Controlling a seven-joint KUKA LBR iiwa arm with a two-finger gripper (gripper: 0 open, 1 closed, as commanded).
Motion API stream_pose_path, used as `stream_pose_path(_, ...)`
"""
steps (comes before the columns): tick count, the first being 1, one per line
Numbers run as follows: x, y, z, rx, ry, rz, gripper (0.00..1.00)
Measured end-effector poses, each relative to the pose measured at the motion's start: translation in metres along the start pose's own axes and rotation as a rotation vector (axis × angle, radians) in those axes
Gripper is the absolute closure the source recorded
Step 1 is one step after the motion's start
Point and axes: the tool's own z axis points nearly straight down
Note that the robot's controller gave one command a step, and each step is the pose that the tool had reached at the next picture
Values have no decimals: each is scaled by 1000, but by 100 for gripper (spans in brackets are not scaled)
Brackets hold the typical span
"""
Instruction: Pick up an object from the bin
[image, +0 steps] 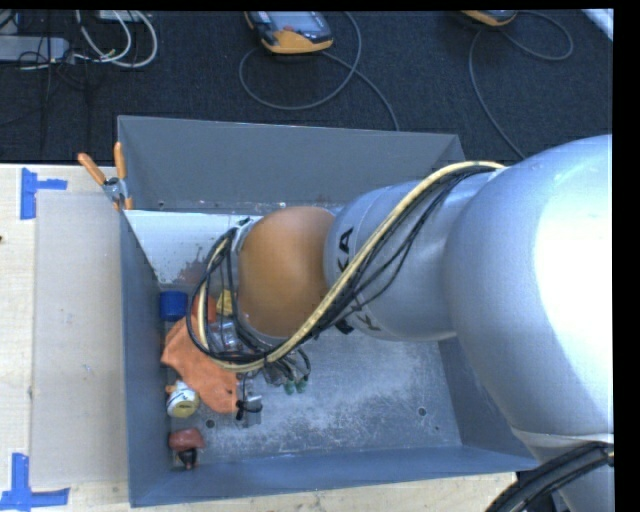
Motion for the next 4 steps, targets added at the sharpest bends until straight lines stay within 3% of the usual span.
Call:
stream_pose_path(1,-27,3,24,-1,2,-173,0)
stream_pose_path(2,-17,44,23,-1,0,-587,100)
stream_pose_path(4,-17,44,23,-1,0,-585,100)
